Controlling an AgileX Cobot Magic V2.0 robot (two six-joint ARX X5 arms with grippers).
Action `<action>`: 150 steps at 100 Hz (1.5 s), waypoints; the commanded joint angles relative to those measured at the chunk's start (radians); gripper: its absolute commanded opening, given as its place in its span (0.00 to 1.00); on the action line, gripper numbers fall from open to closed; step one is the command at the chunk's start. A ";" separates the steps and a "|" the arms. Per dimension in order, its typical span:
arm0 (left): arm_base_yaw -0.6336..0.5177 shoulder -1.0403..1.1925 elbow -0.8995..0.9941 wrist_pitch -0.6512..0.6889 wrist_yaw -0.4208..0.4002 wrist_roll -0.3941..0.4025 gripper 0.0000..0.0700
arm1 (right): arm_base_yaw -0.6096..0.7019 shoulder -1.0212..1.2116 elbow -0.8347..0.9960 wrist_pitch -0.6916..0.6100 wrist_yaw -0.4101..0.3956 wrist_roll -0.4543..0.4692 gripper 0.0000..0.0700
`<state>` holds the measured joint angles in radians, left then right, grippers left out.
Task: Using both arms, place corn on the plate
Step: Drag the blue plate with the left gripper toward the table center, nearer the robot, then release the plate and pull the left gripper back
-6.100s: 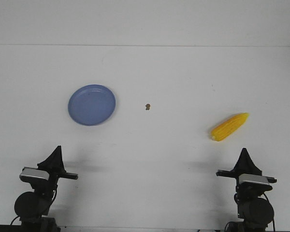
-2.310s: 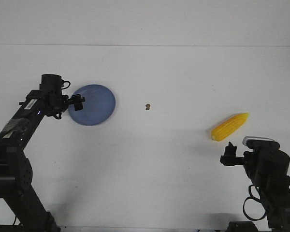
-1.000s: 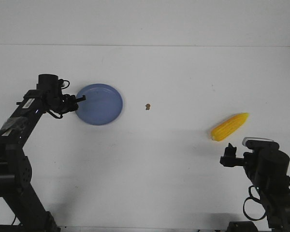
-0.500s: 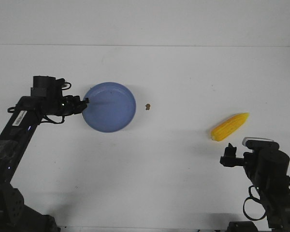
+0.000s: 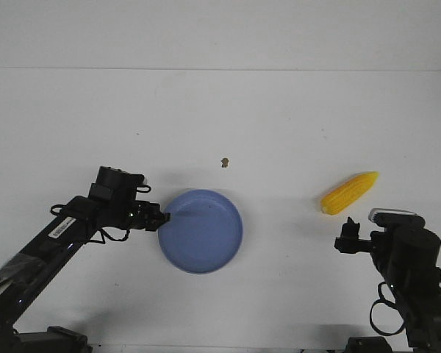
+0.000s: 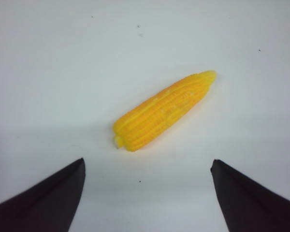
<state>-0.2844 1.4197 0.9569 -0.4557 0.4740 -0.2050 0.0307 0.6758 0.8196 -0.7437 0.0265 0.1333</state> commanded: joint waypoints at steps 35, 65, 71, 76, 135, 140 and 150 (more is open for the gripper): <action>-0.089 0.008 -0.053 0.105 0.008 -0.018 0.01 | -0.002 0.005 0.014 0.011 -0.001 -0.006 0.79; -0.127 0.013 -0.092 0.124 -0.013 -0.025 0.01 | -0.002 0.005 0.014 0.010 -0.001 -0.006 0.79; -0.134 0.013 -0.092 0.121 -0.027 -0.026 0.01 | -0.002 0.005 0.014 0.010 -0.001 -0.006 0.79; -0.140 0.013 -0.092 0.117 -0.041 -0.028 0.01 | -0.002 0.005 0.014 0.010 -0.001 -0.006 0.79; -0.183 0.013 -0.092 0.087 -0.098 -0.051 0.10 | -0.002 0.005 0.014 0.010 -0.001 -0.006 0.79; -0.185 0.013 -0.092 0.084 -0.098 -0.052 0.16 | -0.002 0.005 0.014 0.010 -0.001 -0.006 0.79; -0.185 0.013 -0.092 0.085 -0.098 -0.056 0.38 | -0.002 0.005 0.014 0.010 -0.001 -0.006 0.79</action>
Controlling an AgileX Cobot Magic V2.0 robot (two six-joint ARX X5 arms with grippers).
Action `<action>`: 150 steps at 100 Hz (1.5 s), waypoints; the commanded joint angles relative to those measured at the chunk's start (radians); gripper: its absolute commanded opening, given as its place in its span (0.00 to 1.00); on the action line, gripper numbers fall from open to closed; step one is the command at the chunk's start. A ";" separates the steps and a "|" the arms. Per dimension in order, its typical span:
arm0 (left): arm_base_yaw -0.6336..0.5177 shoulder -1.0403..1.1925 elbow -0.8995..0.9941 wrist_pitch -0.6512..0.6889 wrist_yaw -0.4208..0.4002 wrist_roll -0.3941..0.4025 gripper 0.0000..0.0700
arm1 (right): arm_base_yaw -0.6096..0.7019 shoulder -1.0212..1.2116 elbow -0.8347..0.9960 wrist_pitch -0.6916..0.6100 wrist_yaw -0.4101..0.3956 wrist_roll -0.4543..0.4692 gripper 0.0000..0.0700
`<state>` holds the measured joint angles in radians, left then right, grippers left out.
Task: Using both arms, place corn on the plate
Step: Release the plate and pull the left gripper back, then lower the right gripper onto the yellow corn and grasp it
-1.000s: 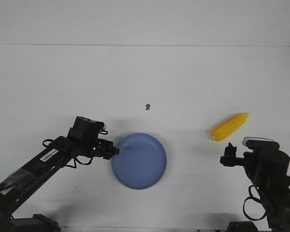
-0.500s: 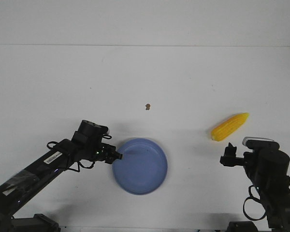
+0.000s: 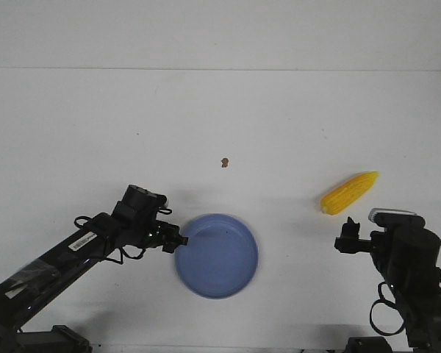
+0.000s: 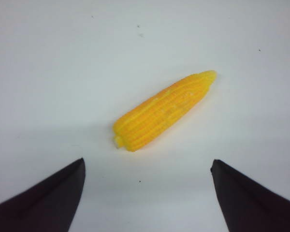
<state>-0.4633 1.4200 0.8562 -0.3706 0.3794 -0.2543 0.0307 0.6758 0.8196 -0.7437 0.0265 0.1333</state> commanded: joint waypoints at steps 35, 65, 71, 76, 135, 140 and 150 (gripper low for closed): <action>0.033 -0.053 0.009 0.084 -0.006 0.017 0.62 | -0.002 0.005 0.014 0.010 -0.001 -0.006 0.79; 0.185 -0.289 0.009 0.084 -0.257 0.190 0.62 | -0.002 0.005 0.014 0.035 -0.001 -0.006 0.79; 0.212 -0.332 0.009 0.079 -0.297 0.205 0.62 | -0.002 0.005 0.014 0.054 -0.001 -0.006 0.79; 0.234 -0.360 0.009 0.079 -0.327 0.224 0.62 | -0.002 0.005 0.014 0.064 -0.002 -0.003 0.79; 0.277 -0.414 0.009 0.065 -0.384 0.239 0.62 | -0.101 0.482 0.061 0.306 0.056 0.193 0.79; 0.277 -0.414 0.009 0.064 -0.384 0.239 0.62 | -0.119 0.540 0.082 0.306 0.056 0.193 0.79; 0.277 -0.414 0.009 0.064 -0.384 0.239 0.62 | -0.146 0.649 0.129 0.320 0.046 0.195 0.79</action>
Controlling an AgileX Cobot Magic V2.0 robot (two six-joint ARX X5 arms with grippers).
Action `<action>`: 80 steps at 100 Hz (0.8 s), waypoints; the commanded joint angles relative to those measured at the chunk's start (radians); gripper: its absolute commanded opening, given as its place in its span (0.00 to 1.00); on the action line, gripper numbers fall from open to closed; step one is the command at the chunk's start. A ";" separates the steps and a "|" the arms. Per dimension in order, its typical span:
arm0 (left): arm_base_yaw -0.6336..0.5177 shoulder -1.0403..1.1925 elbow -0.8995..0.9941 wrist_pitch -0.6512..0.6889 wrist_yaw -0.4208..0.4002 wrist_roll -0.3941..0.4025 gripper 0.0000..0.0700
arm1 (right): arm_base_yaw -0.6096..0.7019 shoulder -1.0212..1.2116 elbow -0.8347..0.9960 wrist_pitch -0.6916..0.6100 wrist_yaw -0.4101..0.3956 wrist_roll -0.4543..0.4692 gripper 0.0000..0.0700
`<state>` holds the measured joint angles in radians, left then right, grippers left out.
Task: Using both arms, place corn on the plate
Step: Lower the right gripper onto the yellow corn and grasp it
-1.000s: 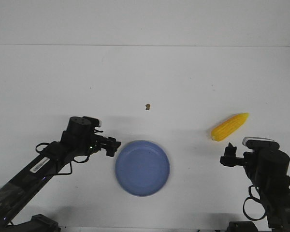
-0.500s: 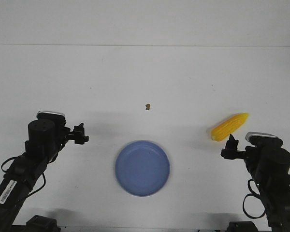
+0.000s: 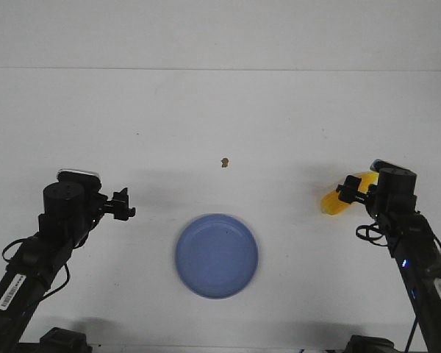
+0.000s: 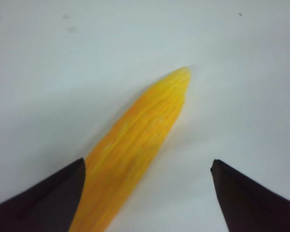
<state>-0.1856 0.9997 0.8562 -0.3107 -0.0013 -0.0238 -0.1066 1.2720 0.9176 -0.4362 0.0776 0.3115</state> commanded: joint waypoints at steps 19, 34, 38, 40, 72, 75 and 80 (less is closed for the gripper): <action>-0.001 0.007 0.009 0.005 -0.003 0.009 0.62 | -0.022 0.182 0.091 0.043 -0.054 0.031 0.79; -0.001 0.007 0.009 0.005 -0.003 0.009 0.62 | -0.022 0.254 0.103 0.063 -0.092 0.035 0.79; -0.001 0.007 0.009 0.005 -0.003 0.009 0.62 | -0.022 0.269 0.103 0.066 -0.106 0.038 0.79; -0.001 0.007 0.009 0.005 -0.003 0.009 0.62 | -0.022 0.277 0.103 0.067 -0.110 0.040 0.79; -0.001 0.007 0.009 0.004 -0.003 0.009 0.62 | -0.016 0.338 0.103 0.020 -0.159 0.043 0.33; -0.001 0.007 0.009 0.004 -0.003 0.009 0.62 | -0.015 0.332 0.103 0.017 -0.162 0.042 0.24; -0.001 0.007 0.009 0.004 -0.003 0.009 0.62 | -0.013 0.320 0.104 0.015 -0.180 0.038 0.23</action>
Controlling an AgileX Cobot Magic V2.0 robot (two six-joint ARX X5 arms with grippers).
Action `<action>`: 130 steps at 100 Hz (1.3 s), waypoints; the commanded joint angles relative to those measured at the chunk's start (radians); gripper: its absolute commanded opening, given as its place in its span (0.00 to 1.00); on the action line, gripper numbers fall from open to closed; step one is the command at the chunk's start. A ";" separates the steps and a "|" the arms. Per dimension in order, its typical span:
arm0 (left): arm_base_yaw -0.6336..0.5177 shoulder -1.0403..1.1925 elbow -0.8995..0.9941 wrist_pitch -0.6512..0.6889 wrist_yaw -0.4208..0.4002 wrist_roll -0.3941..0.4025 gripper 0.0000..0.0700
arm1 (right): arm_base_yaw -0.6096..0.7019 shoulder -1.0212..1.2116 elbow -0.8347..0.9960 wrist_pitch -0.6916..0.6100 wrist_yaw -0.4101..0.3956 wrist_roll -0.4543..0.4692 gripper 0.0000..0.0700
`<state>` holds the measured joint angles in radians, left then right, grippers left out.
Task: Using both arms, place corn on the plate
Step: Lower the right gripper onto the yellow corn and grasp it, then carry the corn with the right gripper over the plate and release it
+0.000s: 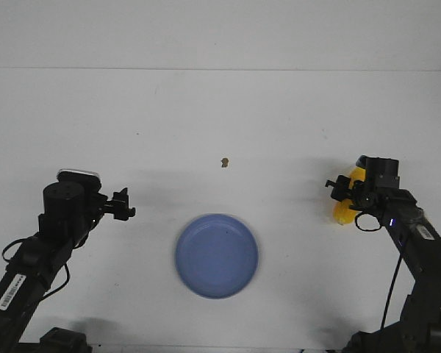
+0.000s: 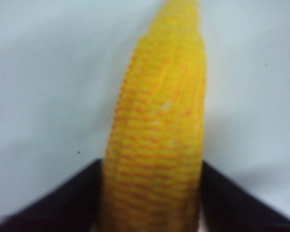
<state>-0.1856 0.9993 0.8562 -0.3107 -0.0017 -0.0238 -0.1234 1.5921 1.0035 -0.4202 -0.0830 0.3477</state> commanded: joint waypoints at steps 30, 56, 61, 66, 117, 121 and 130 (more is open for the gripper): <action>-0.001 0.007 0.009 0.003 -0.003 0.009 0.62 | 0.134 -0.189 0.018 -0.070 -0.129 -0.034 0.24; -0.001 0.007 0.009 -0.003 -0.003 0.008 0.62 | 0.483 -0.270 0.018 -0.142 -0.118 -0.006 0.31; -0.001 0.007 0.009 -0.003 -0.003 0.008 0.62 | 0.544 -0.259 0.018 -0.134 -0.113 0.005 0.32; -0.001 0.007 0.009 -0.003 -0.003 0.008 0.62 | 0.610 -0.245 0.018 -0.125 -0.093 0.012 0.33; -0.001 0.007 0.009 -0.003 -0.003 0.008 0.62 | 0.913 -0.073 0.019 -0.035 -0.008 0.057 0.91; -0.001 0.007 0.009 -0.003 -0.003 0.008 0.62 | 0.914 -0.080 0.020 -0.030 0.005 0.056 0.95; -0.001 0.007 0.009 -0.002 -0.003 0.009 0.62 | 0.907 -0.100 0.026 -0.032 0.046 0.047 0.95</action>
<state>-0.1856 0.9997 0.8562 -0.3199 -0.0017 -0.0238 0.7792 1.5047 1.0058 -0.4599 -0.0612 0.3946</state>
